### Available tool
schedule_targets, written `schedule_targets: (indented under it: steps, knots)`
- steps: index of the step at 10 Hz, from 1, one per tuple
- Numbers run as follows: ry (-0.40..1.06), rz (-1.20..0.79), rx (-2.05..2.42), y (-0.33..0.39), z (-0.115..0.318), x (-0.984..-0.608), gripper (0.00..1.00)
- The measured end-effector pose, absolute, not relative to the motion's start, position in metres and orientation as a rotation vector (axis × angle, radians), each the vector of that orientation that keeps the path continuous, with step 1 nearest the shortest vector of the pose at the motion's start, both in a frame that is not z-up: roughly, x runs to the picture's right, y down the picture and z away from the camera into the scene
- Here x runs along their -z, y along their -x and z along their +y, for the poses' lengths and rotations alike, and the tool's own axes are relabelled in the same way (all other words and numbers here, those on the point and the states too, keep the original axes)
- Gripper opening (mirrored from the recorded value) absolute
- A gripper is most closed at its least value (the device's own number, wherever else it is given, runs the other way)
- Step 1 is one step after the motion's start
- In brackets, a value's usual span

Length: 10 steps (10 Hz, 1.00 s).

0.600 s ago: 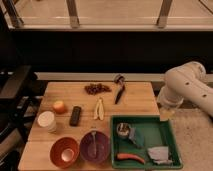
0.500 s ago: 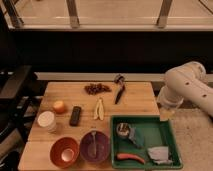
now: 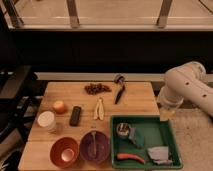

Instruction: Place grapes in purple bowl

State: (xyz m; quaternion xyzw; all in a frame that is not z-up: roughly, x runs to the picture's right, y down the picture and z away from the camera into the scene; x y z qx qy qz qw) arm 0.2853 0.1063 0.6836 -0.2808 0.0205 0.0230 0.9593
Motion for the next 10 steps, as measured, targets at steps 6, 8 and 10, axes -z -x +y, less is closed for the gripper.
schedule_targets:
  steps: [6,8,10]
  knots:
    - [0.569,0.041,-0.047,-0.285,0.106,-0.684,0.65]
    - [0.565,0.041,-0.045,-0.285,0.105,-0.683,0.65]
    - [0.526,0.004,-0.016,-0.279,0.094,-0.683,0.65]
